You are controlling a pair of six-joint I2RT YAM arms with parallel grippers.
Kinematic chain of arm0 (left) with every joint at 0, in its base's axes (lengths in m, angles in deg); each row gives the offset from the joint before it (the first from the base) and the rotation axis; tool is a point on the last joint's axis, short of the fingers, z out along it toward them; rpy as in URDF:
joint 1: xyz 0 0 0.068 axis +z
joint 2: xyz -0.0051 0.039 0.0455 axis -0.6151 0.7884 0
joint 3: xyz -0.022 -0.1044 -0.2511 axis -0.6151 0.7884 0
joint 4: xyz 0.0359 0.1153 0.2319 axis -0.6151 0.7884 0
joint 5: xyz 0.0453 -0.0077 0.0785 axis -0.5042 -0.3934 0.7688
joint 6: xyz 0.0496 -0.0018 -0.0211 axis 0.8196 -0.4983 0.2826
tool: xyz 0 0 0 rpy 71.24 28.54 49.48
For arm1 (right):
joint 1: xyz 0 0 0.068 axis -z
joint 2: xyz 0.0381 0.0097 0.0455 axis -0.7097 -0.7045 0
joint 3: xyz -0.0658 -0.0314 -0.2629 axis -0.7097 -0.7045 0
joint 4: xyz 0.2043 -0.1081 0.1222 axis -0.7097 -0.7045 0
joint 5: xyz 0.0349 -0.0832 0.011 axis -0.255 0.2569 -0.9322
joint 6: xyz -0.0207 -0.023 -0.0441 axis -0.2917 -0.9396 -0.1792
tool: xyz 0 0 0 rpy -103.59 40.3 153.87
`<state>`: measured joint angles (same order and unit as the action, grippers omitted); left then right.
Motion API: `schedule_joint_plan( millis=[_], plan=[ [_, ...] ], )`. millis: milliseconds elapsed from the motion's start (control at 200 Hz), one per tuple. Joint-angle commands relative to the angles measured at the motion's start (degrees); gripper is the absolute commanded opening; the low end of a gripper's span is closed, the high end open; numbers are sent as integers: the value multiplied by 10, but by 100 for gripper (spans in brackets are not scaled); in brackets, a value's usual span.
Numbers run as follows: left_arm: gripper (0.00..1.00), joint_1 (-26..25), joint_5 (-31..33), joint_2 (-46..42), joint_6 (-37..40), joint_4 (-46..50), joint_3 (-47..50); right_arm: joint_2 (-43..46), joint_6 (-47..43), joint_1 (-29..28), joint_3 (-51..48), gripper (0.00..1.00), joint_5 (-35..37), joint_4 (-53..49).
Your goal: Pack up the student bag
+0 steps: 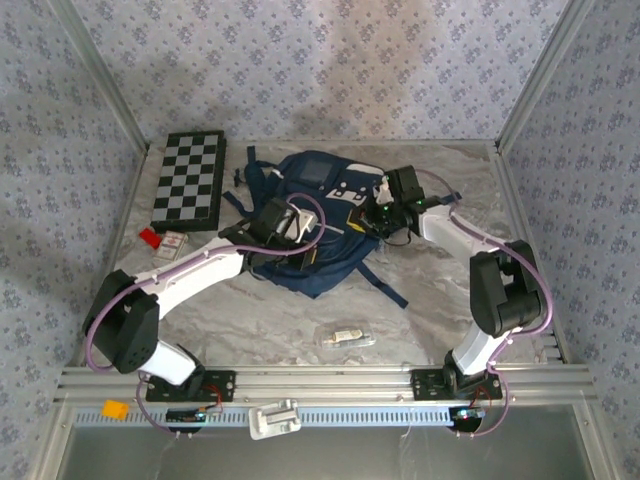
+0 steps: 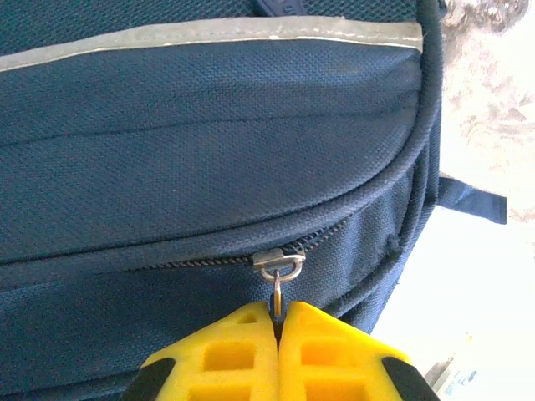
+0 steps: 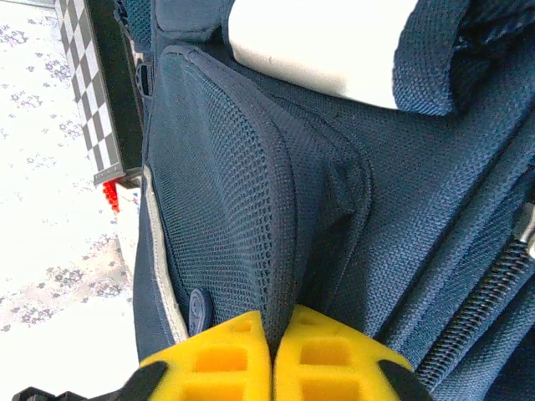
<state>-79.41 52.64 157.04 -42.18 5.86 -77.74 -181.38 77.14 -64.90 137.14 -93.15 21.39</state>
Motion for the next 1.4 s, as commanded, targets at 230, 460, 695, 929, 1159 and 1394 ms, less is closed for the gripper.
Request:
schedule_joint_plan(
  millis=[230, 460, 695, 929, 1159, 1394],
  plan=[
    [0, -71, 8, 66, -69, -53, -53, 76, -30, 39, -63, 53, 0, 28],
    [0, -92, 19, 98, -83, -72, -79, 180, 44, 39, -215, 56, -34, 117],
    [0, -115, 24, 121, -83, -71, -111, 170, 136, 6, -272, 43, -12, 239],
    [0, -120, 38, 112, -55, -31, -123, 129, 155, -3, -269, 18, -10, 295],
    [0, -119, 89, 74, -10, 23, -97, 128, 66, 19, -214, 1, -24, 182],
    [0, -71, 104, 18, 24, 64, -30, 103, 0, 80, -137, 0, -64, 89]
  ],
)
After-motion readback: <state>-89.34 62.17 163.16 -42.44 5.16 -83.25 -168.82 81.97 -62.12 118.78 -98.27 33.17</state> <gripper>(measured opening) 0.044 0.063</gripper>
